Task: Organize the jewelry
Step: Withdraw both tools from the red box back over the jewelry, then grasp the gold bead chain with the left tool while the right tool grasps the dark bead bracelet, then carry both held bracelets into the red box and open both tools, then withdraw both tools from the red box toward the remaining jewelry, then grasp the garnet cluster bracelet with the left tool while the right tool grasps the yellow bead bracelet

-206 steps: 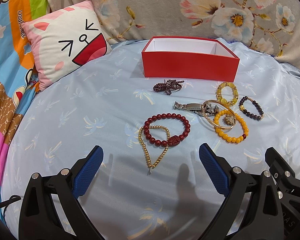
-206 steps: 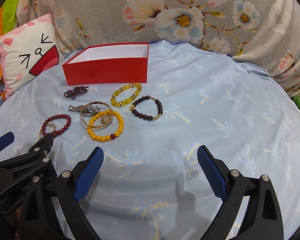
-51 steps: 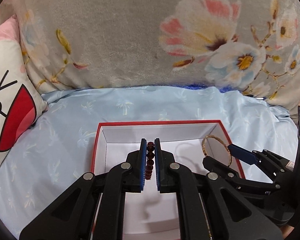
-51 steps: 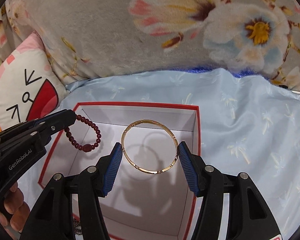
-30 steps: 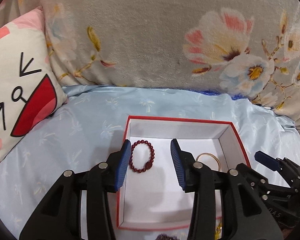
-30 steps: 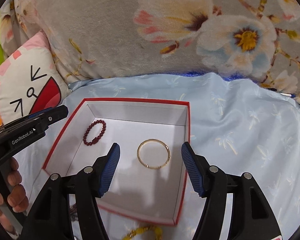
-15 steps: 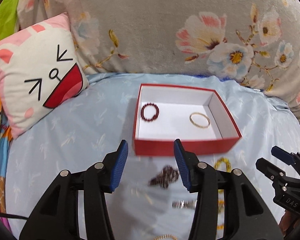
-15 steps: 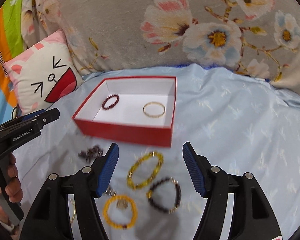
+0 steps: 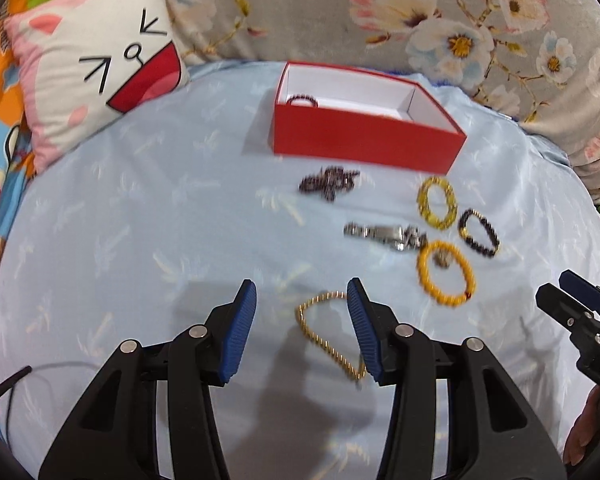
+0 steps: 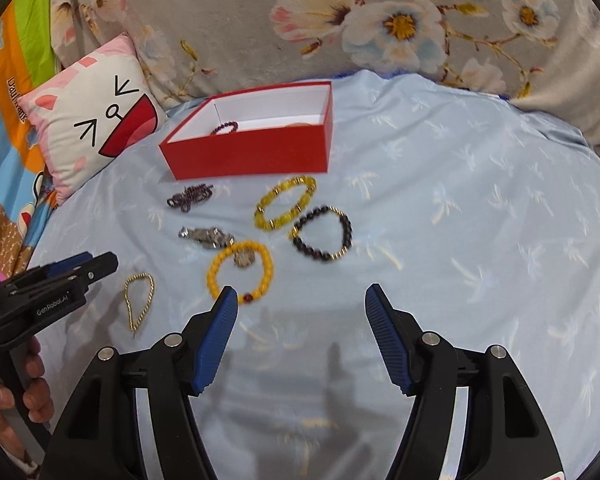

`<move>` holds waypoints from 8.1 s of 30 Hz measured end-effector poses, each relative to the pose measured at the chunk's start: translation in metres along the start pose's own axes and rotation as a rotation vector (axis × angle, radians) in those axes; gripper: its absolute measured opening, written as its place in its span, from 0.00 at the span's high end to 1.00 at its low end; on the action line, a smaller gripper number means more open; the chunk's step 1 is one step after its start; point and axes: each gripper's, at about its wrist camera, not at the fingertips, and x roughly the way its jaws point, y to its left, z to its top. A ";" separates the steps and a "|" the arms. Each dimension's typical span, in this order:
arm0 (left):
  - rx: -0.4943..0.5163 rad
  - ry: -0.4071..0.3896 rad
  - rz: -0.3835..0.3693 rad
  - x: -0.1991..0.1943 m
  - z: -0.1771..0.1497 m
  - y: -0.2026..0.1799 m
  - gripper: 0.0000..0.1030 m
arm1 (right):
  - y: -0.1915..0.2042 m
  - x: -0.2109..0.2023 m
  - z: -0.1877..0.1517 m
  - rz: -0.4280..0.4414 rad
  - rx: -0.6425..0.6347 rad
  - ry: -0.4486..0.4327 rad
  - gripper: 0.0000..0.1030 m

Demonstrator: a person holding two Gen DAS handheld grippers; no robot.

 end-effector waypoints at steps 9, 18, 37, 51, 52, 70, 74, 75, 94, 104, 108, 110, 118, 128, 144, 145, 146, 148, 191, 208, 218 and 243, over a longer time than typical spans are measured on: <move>-0.008 0.037 0.014 0.014 -0.018 -0.006 0.57 | -0.010 0.008 -0.019 -0.014 0.028 0.042 0.38; -0.005 0.037 0.015 0.022 -0.017 -0.013 0.57 | -0.012 0.031 0.001 -0.038 0.024 0.035 0.38; -0.009 0.024 0.030 0.030 -0.011 -0.007 0.57 | -0.030 0.076 0.044 -0.065 0.083 0.036 0.48; 0.028 -0.002 0.049 0.033 -0.011 -0.011 0.57 | -0.024 0.096 0.042 -0.133 0.023 0.064 0.86; 0.028 -0.003 0.048 0.033 -0.011 -0.011 0.57 | -0.025 0.095 0.041 -0.128 0.026 0.063 0.89; 0.087 -0.003 -0.011 0.026 -0.019 -0.018 0.97 | -0.037 0.046 -0.004 -0.071 0.097 0.081 0.93; 0.082 0.007 -0.034 0.022 -0.023 -0.021 0.97 | -0.035 0.034 -0.006 -0.049 0.101 0.073 0.93; 0.079 0.008 -0.041 0.020 -0.023 -0.022 0.97 | -0.035 0.030 -0.005 -0.041 0.103 0.067 0.93; 0.067 -0.094 -0.132 -0.045 0.033 -0.033 0.97 | -0.013 -0.025 0.035 0.027 0.057 -0.073 0.93; 0.094 -0.186 -0.123 -0.044 0.110 -0.039 0.97 | 0.003 -0.025 0.107 0.073 0.001 -0.165 0.93; 0.101 -0.215 -0.109 -0.031 0.142 -0.041 0.97 | 0.006 -0.010 0.142 0.095 0.002 -0.181 0.93; 0.096 -0.222 -0.110 -0.022 0.158 -0.040 0.97 | 0.007 0.002 0.158 0.113 0.007 -0.180 0.93; 0.093 -0.218 -0.103 0.023 0.208 -0.041 0.97 | 0.016 0.064 0.201 0.186 0.040 -0.118 0.93; 0.054 -0.125 -0.090 0.087 0.221 -0.033 0.97 | 0.030 0.140 0.198 0.223 0.051 0.009 0.93; -0.036 -0.059 -0.060 0.122 0.215 -0.001 0.95 | 0.008 0.162 0.189 0.171 0.078 0.027 0.77; -0.038 -0.063 -0.063 0.120 0.214 0.000 0.95 | 0.008 0.160 0.189 0.169 0.074 0.023 0.77; -0.040 -0.067 -0.057 0.118 0.213 0.002 0.95 | 0.009 0.158 0.187 0.166 0.070 0.018 0.77; -0.037 -0.072 -0.052 0.115 0.209 0.003 0.95 | 0.010 0.153 0.186 0.168 0.063 0.011 0.77; 0.007 -0.028 -0.047 0.036 0.070 -0.009 0.94 | -0.013 0.043 0.054 0.089 0.044 0.014 0.79; -0.013 0.034 -0.089 0.021 -0.002 -0.014 0.94 | 0.027 0.077 0.012 0.068 -0.023 0.120 0.79; -0.031 0.039 -0.088 0.025 0.003 -0.009 0.94 | 0.028 0.081 0.016 0.026 -0.044 0.101 0.92; 0.004 0.029 -0.094 0.096 0.080 -0.021 0.94 | -0.012 0.070 0.007 0.078 0.092 0.072 0.93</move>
